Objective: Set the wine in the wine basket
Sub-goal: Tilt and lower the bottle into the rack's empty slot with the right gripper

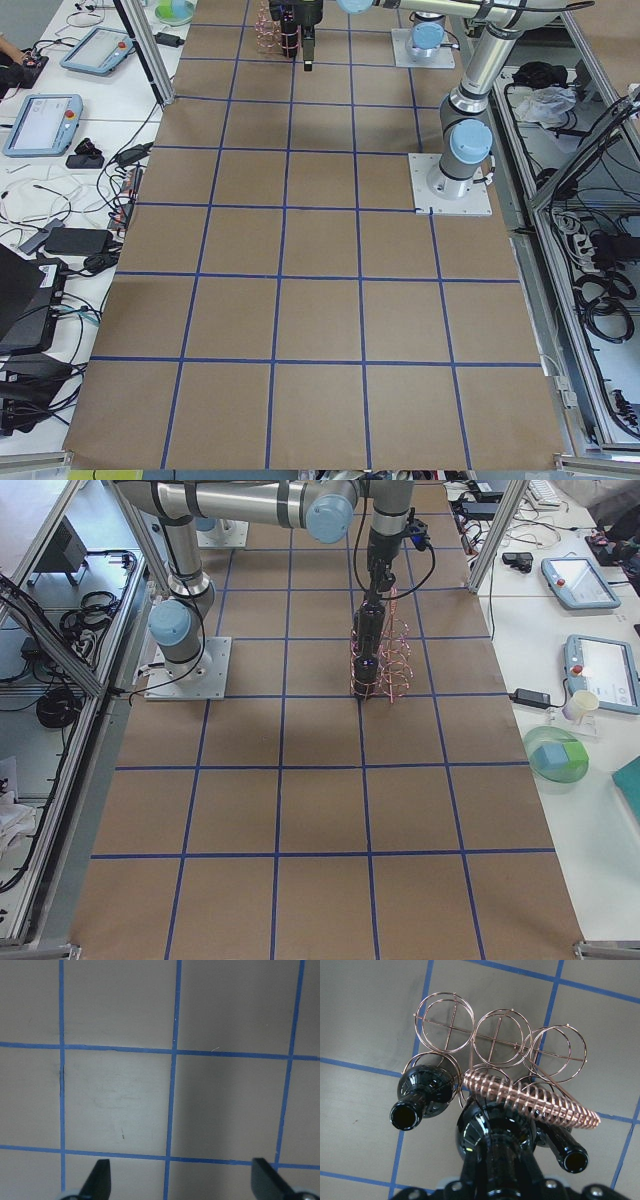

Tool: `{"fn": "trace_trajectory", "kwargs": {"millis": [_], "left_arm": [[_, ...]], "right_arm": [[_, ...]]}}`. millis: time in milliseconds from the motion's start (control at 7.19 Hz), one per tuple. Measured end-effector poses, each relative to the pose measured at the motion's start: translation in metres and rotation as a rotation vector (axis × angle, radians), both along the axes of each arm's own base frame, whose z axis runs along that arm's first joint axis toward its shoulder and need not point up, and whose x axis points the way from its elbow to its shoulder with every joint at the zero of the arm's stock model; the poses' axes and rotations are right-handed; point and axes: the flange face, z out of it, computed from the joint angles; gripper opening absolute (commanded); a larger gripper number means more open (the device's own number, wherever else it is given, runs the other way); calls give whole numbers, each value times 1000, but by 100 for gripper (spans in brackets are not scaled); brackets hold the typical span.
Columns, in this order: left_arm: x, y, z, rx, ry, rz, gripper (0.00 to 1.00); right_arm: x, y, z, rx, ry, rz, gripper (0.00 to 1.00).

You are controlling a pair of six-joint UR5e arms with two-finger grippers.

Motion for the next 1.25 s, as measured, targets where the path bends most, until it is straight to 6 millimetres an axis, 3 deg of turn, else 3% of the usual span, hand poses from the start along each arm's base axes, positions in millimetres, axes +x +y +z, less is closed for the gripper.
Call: {"fn": "trace_trajectory", "kwargs": {"millis": [1251], "left_arm": [[0,1,-1,3,-2,0,100]], "right_arm": [[-2,-13,-37,61,-24,2,0]]}}
